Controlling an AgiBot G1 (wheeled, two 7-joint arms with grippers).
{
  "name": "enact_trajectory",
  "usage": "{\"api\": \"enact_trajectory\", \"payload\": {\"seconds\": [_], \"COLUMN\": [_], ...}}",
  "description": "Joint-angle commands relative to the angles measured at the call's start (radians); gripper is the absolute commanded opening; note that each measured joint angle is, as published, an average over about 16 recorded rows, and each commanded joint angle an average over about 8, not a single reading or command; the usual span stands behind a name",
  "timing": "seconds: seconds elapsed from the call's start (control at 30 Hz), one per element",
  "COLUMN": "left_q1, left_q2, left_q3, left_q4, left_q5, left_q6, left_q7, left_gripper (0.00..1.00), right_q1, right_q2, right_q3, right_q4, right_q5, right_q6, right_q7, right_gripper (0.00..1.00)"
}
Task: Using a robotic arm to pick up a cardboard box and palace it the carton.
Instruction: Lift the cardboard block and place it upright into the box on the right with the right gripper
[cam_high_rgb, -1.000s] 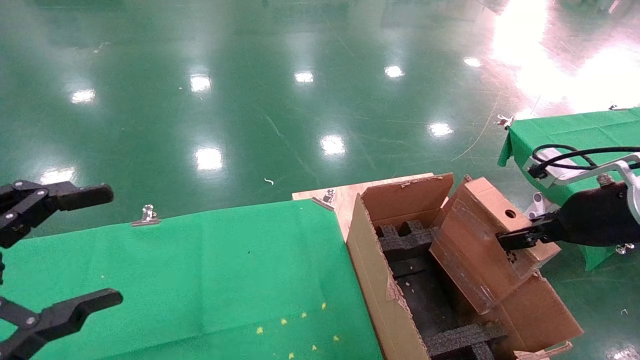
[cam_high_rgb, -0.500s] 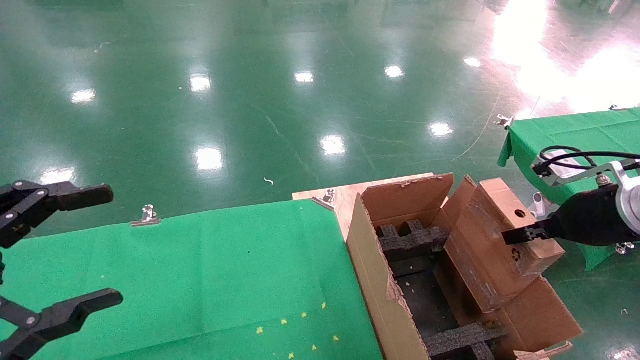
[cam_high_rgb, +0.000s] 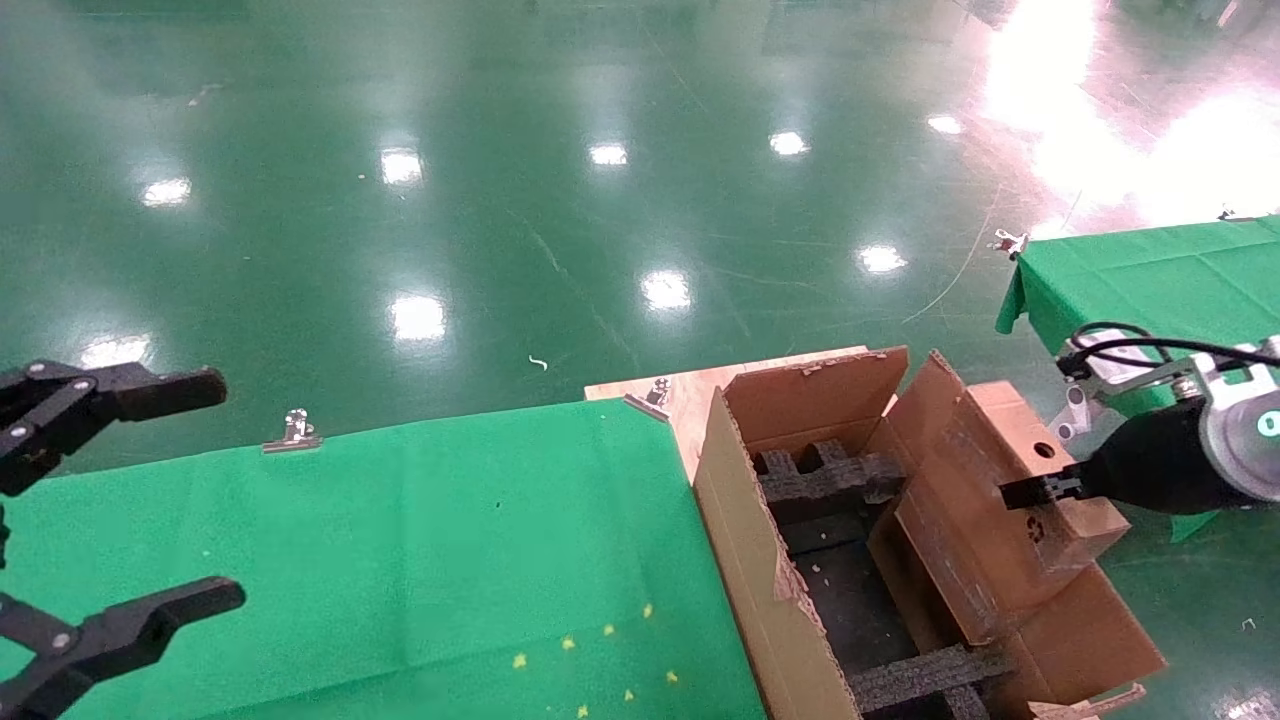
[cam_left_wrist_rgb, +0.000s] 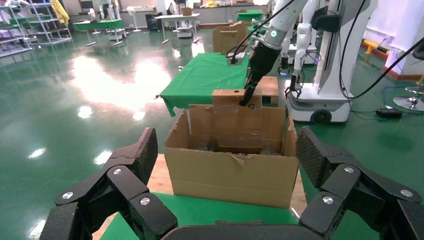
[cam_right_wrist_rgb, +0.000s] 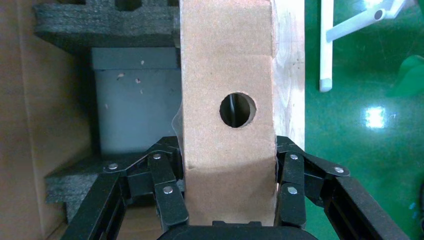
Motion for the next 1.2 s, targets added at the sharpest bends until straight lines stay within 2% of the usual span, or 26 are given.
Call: {"api": "enact_trajectory", "payload": {"seconds": [0.03,0.63,1.2], "left_q1": [0.000,0.000,0.000], "left_q2": [0.000,0.000,0.000], "left_q3": [0.000,0.000,0.000], "left_q4": [0.000,0.000,0.000], "left_q5": [0.000,0.000,0.000], "left_q6": [0.000,0.000,0.000], "left_q7": [0.000,0.000,0.000], "left_gripper": [1.00,1.00,1.00], "right_q1": [-0.014,-0.166,-0.330], "right_q2": [-0.004,-0.066,-0.198], "right_q3": [-0.005,-0.055,-0.070], "right_q4": [-0.001,-0.063,-0.260], "right_q5": [-0.005,-0.011,0.079], "right_q6": [0.017,0.186,0.326], "right_q7": [0.009,0.017,-0.041], "right_gripper": [0.00,0.00,0.00]}}
